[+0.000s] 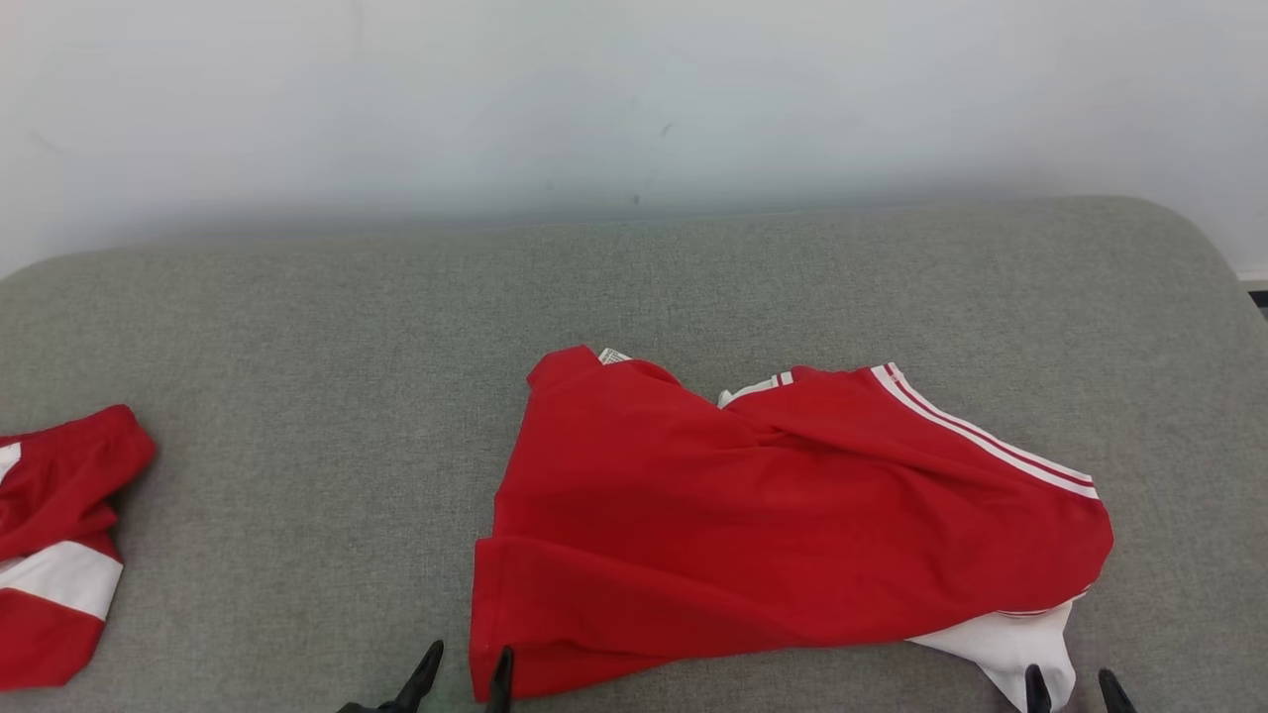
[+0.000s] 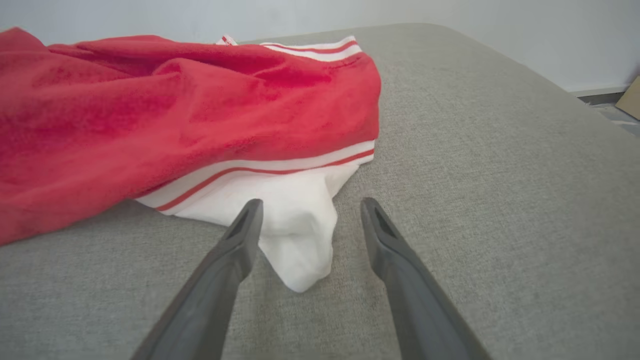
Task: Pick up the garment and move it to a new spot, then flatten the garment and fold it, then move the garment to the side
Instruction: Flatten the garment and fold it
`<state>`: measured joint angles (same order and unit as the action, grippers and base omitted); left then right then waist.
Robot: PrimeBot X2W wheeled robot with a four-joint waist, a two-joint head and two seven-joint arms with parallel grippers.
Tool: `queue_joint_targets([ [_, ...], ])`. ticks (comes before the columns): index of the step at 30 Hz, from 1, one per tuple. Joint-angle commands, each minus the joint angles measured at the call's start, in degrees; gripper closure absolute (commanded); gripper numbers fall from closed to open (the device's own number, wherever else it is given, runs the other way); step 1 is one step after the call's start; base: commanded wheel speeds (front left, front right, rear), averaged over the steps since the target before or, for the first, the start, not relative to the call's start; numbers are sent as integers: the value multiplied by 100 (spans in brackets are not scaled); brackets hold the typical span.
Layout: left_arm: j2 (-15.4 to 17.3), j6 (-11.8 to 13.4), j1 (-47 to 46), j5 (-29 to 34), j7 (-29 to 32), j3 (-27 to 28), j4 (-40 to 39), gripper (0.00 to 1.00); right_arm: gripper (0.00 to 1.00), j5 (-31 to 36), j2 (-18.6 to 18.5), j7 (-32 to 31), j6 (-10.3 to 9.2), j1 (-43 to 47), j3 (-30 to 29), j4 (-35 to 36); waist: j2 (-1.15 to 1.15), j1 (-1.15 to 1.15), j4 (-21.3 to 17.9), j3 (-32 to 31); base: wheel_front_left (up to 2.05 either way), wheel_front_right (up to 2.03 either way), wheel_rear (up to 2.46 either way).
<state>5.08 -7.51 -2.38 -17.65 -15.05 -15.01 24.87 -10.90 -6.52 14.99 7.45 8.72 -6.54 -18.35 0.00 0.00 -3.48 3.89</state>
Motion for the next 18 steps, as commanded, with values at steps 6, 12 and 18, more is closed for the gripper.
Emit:
queue_joint_targets([
  [6,18,4,-176,-33,-18,-19,144,0,0,45,-12,17,9,-158,-93,-518,0,0,-56,59,0,0,0],
  [12,38,5,-280,-104,-18,-83,287,0,0,-10,8,17,8,-489,140,-1039,0,0,-112,100,0,0,0],
  [18,28,4,-422,-252,-18,-226,522,100,100,-84,27,16,9,-793,313,-1506,0,0,-112,93,0,0,0],
])
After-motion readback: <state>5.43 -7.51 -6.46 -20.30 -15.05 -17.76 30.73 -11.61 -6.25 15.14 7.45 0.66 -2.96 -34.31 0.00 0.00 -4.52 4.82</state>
